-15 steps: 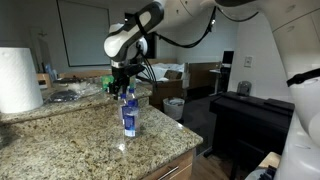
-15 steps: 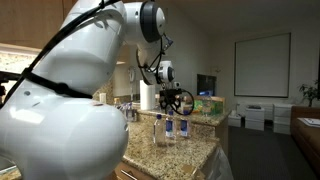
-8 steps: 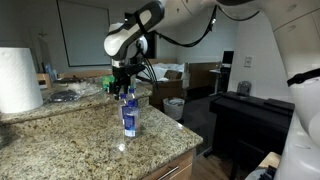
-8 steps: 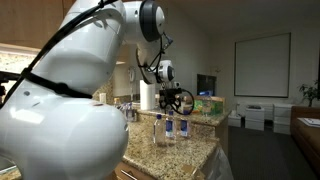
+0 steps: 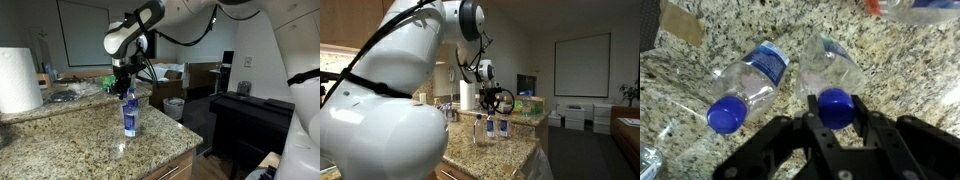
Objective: Pick up the bottles from the counter and throw them in the bin
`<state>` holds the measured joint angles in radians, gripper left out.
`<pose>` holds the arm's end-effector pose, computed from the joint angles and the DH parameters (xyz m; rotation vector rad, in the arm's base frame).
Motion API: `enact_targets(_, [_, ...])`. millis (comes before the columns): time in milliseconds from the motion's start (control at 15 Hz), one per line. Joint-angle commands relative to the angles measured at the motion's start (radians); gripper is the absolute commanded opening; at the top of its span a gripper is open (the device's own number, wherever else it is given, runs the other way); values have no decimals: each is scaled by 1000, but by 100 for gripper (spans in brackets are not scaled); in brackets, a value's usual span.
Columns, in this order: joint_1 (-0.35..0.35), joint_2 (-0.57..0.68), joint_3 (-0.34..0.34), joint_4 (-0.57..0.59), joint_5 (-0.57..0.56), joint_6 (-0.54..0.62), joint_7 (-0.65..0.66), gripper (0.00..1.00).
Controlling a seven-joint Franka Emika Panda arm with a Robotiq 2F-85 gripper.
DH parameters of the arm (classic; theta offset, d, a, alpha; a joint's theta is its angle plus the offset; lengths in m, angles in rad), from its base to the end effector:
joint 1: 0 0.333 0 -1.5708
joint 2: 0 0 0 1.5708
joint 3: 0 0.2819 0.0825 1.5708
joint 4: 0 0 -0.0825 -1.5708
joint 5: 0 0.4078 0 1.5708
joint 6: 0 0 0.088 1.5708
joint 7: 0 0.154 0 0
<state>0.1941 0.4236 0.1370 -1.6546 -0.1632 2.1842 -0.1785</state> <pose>0.6602 0.2078 0.2889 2.9337 0.8773 0.1795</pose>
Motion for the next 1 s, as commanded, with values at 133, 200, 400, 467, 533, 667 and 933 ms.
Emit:
enact_targets(133, [7,-26,-9,4,-23,-47,25,10])
enact_targets(200, [5,-30,-10,2,-23,-52,22,10])
enact_targets(400, [-27,-72,-2,-28,19,-97,-29,10])
enact_targets(467, [-37,-88,-4,-39,25,-112,-38,11])
enact_targets(533, [-49,-109,-12,-52,21,-124,-38,11])
enact_targets(667, [-77,-143,-29,-67,20,-157,-47,11])
enact_targets(933, [-160,-217,-73,-108,52,-240,-95,11])
